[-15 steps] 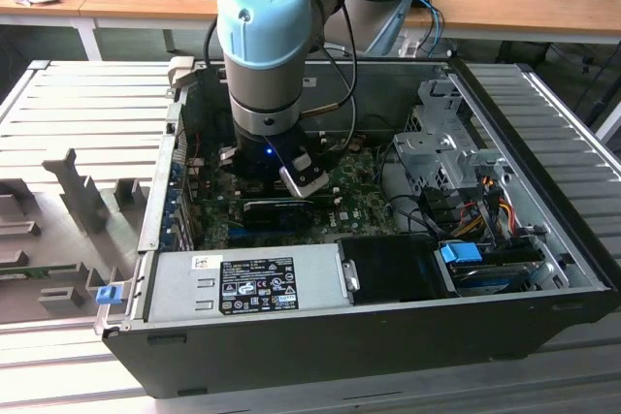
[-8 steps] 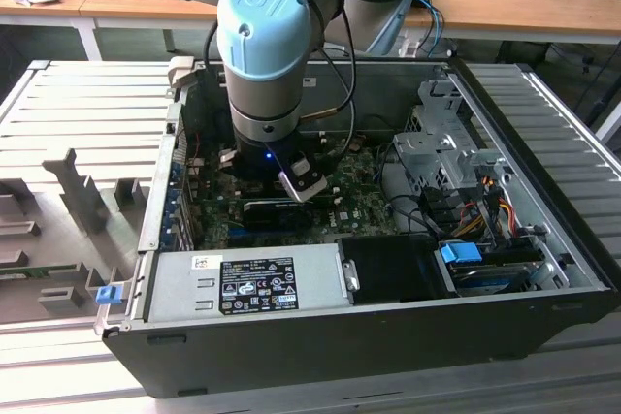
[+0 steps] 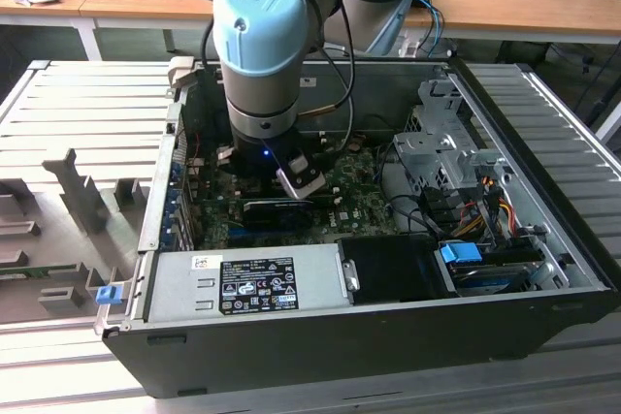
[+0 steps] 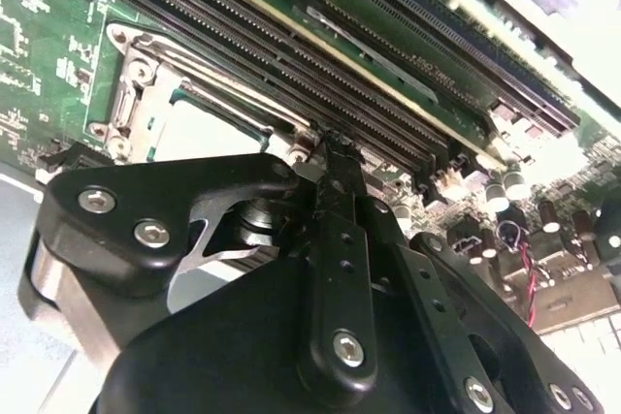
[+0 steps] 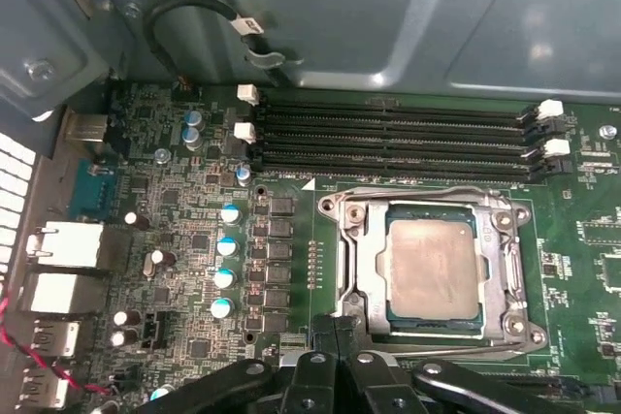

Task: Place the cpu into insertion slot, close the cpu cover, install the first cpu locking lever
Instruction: 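Install the first cpu locking lever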

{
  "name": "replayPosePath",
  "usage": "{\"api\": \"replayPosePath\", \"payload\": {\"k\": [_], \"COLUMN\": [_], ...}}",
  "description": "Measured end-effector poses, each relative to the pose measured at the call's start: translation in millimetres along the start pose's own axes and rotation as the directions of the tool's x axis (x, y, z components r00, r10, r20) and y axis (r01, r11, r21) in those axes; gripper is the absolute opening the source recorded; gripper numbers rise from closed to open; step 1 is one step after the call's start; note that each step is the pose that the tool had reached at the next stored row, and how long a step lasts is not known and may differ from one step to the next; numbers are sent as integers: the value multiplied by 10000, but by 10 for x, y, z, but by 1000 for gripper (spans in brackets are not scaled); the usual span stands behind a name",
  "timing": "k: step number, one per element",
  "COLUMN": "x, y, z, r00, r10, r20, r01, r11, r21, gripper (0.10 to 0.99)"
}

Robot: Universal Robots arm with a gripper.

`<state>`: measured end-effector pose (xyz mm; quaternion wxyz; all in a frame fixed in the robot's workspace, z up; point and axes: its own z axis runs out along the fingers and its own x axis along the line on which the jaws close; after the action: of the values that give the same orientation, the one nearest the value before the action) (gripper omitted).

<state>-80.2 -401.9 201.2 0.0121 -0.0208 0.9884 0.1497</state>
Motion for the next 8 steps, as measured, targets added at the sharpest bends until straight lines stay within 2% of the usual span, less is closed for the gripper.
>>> {"api": "replayPosePath", "payload": {"k": [3, 8], "x": [0, -3], "y": [7, 32], "z": [-21, -102], "r00": [10000, 10000], "r10": [1, 1], "r20": [-1, 0], "r01": [-1, -1], "r11": [10000, 10000], "r21": [1, 0], "gripper": [106, 106]}}
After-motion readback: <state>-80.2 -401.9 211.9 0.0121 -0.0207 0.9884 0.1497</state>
